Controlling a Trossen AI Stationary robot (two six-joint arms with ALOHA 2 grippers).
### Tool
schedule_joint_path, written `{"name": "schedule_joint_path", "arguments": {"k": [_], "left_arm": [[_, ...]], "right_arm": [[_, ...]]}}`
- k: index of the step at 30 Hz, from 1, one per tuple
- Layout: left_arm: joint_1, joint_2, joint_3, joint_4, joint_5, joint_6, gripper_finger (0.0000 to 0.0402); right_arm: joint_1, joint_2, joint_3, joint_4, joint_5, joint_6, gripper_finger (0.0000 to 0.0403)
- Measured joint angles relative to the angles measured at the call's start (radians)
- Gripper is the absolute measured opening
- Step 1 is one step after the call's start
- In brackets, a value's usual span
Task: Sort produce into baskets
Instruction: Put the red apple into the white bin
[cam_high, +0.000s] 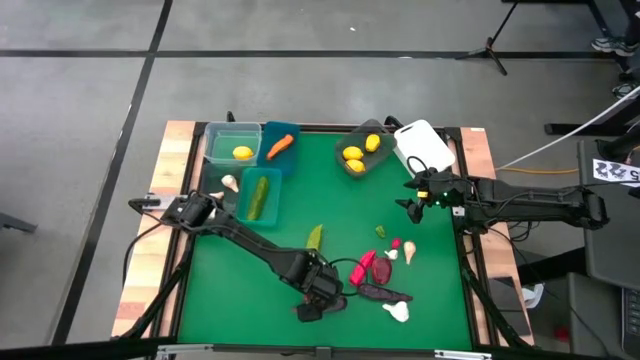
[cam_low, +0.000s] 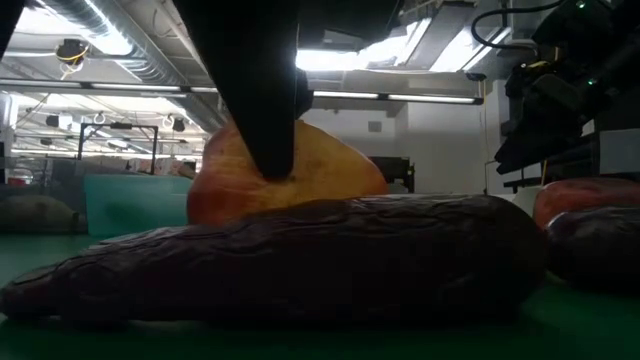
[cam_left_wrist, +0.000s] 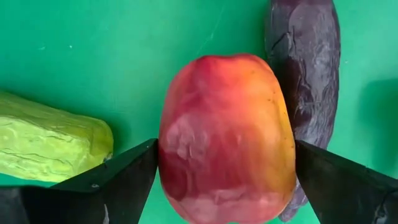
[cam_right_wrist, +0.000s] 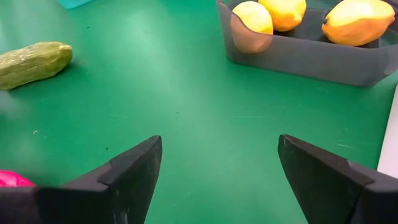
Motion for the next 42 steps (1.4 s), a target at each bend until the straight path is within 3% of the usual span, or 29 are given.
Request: {"name": "schedule_joint_path", "arguments": {"k": [4, 12, 17, 28, 33, 38, 42], "left_arm": [[0.014, 0.000, -0.004, -0.001, 0.019, 0.000, 0.0354], [0.038, 0.005, 0.028, -0.009, 0.023, 0.001, 0.0314], [0.051, 0.005, 0.066, -0.030, 0.018, 0.015, 0.0316], [0.103, 0.004, 0.241, -0.166, -0.146, 0.180, 0.0319], [0.155, 0.003, 0.282, -0.166, -0.270, 0.324, 0.0319], [0.255, 0.003, 0.284, -0.118, -0.295, 0.470, 0.0319], [0.357, 0.003, 0.284, 0.008, -0.298, 0.595, 0.0320]], "right_arm": [[0.000, 0.000, 0.000, 0.000, 0.001, 0.000, 0.0319], [0.000, 0.000, 0.000, 0.000, 0.003, 0.000, 0.0319], [0.000, 0.000, 0.000, 0.000, 0.003, -0.001, 0.0319], [-0.001, -0.044, 0.000, 0.093, 0.115, -0.017, 0.0319], [-0.001, -0.131, 0.000, 0.124, 0.207, -0.015, 0.0319], [-0.001, -0.284, 0.000, 0.169, 0.358, -0.015, 0.0319], [-0.001, -0.409, 0.002, 0.167, 0.416, -0.019, 0.0319]]}}
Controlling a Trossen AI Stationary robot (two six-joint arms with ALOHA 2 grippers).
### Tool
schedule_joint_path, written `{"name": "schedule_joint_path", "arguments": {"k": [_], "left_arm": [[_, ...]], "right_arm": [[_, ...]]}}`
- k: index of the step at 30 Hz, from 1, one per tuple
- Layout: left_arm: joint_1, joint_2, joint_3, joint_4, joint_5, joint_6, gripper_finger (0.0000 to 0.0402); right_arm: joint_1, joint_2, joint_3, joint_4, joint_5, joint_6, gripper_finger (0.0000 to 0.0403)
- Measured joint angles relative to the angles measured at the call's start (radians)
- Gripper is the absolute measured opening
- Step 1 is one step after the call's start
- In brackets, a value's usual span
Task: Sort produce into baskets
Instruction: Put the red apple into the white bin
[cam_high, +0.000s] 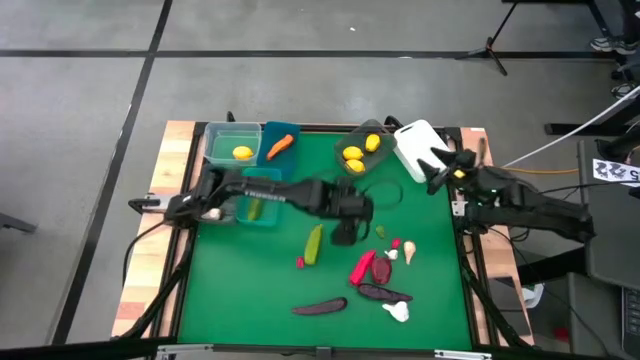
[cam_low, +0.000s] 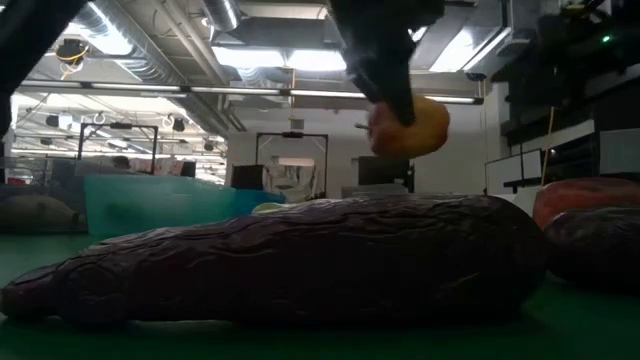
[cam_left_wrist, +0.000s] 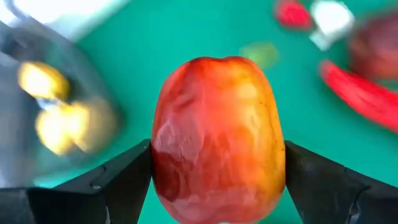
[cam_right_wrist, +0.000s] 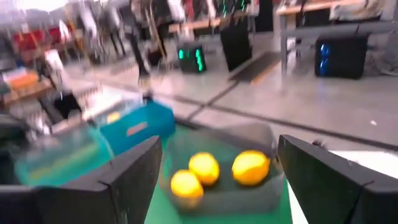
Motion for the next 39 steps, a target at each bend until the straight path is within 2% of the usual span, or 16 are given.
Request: {"name": "schedule_joint_path", "arguments": {"k": [8, 13, 17, 25, 33, 35, 39], "left_arm": [[0.206, 0.005, 0.000, 0.450, 0.013, 0.159, 0.0320], [0.302, 0.066, 0.001, 0.691, 0.123, 0.102, 0.0320], [0.330, 0.133, 0.001, 0.856, 0.181, 0.066, 0.0320], [0.365, 0.232, 0.019, 1.052, 0.187, -0.022, 0.0320], [0.410, 0.389, 0.266, 1.030, 0.239, -0.155, 0.0320], [0.410, 0.410, 0.260, 1.111, 0.242, -0.165, 0.0320], [0.412, 0.438, 0.269, 1.102, 0.250, -0.250, 0.0320]], "right_arm": [[0.000, -0.142, 0.000, -0.005, 0.002, -0.004, 0.0319], [0.000, -0.151, 0.000, -0.005, 0.003, -0.004, 0.0319], [0.000, -0.151, 0.000, -0.006, 0.002, -0.004, 0.0319], [0.000, -0.150, 0.000, -0.006, 0.002, -0.023, 0.0319], [0.000, -0.150, 0.000, -0.004, 0.002, -0.023, 0.0319], [0.000, -0.150, 0.000, -0.003, 0.003, -0.023, 0.0319], [0.000, -0.150, 0.000, -0.002, 0.004, -0.024, 0.0319]]}}
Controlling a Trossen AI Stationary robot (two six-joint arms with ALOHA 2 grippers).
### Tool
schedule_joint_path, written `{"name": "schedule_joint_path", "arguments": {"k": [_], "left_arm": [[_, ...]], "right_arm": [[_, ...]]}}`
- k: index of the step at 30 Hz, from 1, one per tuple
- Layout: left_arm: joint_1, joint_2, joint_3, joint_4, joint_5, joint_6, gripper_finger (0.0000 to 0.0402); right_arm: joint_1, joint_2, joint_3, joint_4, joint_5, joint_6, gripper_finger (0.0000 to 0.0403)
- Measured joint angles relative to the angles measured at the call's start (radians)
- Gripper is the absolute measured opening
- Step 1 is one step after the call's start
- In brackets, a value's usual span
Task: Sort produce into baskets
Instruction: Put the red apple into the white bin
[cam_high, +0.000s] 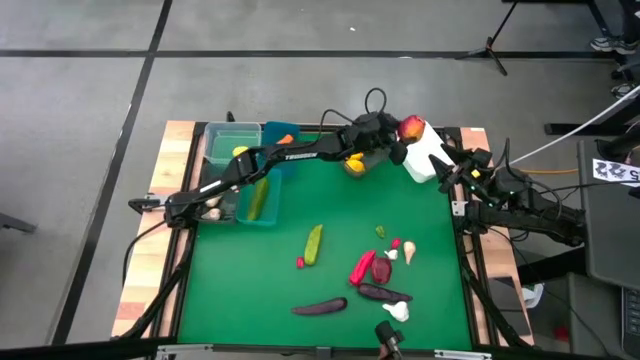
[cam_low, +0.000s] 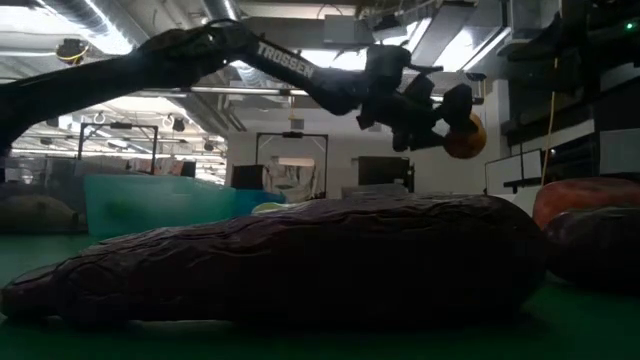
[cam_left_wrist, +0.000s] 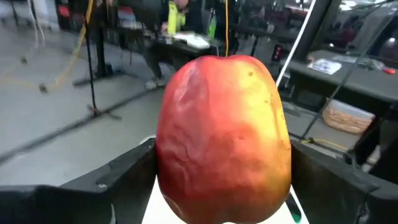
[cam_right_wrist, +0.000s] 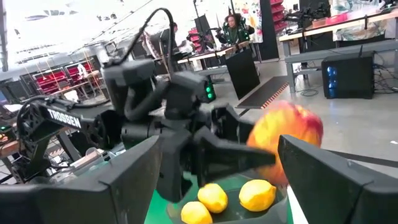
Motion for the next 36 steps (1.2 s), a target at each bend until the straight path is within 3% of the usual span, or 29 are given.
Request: {"name": "schedule_joint_path", "arguments": {"k": [15, 23, 31, 33, 36], "left_arm": [[0.023, 0.011, 0.002, 0.009, -0.019, -0.051, 0.0321], [0.020, 0.010, 0.002, 0.007, -0.010, -0.047, 0.0368], [0.019, 0.013, 0.002, 0.014, -0.009, -0.046, 0.0376], [0.017, 0.012, 0.002, 0.008, 0.024, -0.050, 0.0376], [0.014, -0.015, 0.002, -0.063, 0.172, -0.077, 0.0371]], "right_arm": [[0.000, 0.000, 0.000, -0.002, 0.003, -0.029, 0.0319], [0.000, 0.000, 0.000, -0.004, -0.024, -0.051, 0.0319], [0.000, 0.000, 0.000, -0.006, -0.025, -0.052, 0.0319], [0.000, 0.000, 0.000, -0.010, -0.025, -0.054, 0.0319], [0.000, 0.000, 0.000, -0.036, -0.037, -0.055, 0.0319]]}}
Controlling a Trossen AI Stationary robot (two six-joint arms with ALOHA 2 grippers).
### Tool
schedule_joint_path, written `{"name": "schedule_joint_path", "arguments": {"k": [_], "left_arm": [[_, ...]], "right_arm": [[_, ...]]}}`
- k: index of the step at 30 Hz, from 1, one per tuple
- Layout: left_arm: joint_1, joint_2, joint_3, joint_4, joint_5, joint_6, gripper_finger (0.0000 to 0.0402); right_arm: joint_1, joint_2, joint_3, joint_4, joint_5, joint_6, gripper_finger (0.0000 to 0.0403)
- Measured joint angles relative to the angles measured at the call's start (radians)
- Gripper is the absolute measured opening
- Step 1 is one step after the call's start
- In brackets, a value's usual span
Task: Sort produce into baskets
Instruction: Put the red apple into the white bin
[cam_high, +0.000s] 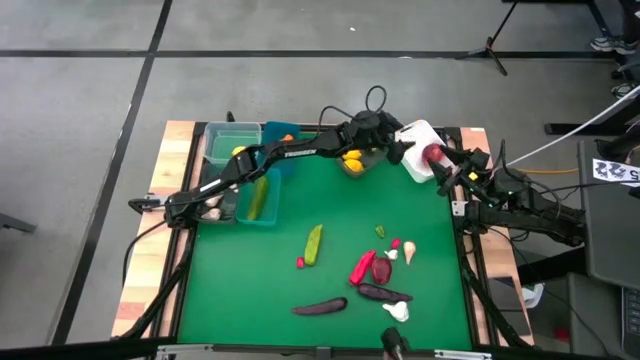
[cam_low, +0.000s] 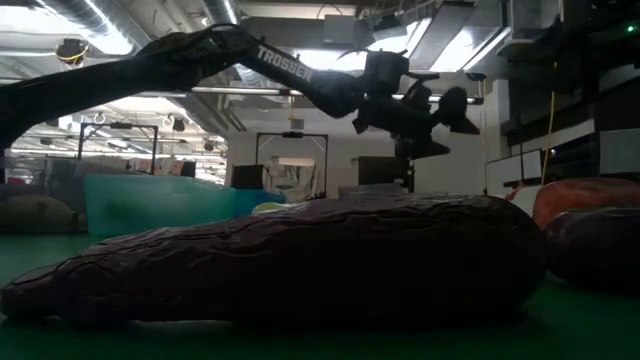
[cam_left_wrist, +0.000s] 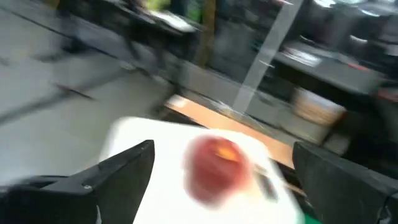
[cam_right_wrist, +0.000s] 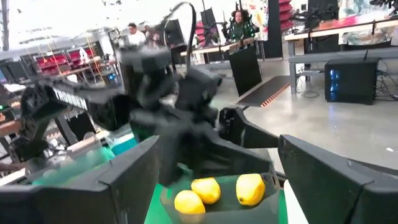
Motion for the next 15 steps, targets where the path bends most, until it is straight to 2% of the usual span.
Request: {"name": "schedule_joint_path", "arguments": {"k": [4, 8, 11, 13, 15], "left_arm": [[-0.008, -0.116, 0.000, -0.235, 0.245, 0.037, 0.0362], [-0.049, -0.316, 0.002, -0.532, 0.321, 0.187, 0.0357], [-0.113, -0.447, 0.006, -0.802, 0.296, 0.322, 0.0355], [-0.176, -0.507, 0.001, -0.962, 0.201, 0.378, 0.0356], [-0.256, -0.552, -0.002, -1.050, 0.066, 0.404, 0.0356]], "right_arm": [[0.000, 0.000, 0.000, -0.043, -0.066, 0.002, 0.0319], [0.000, 0.000, 0.000, -0.048, -0.140, 0.003, 0.0319], [0.000, 0.000, 0.000, -0.050, -0.182, 0.004, 0.0319], [0.000, 0.000, 0.000, -0.050, -0.197, 0.004, 0.0319], [0.000, 0.002, 0.000, -0.049, -0.198, 0.004, 0.0319]]}}
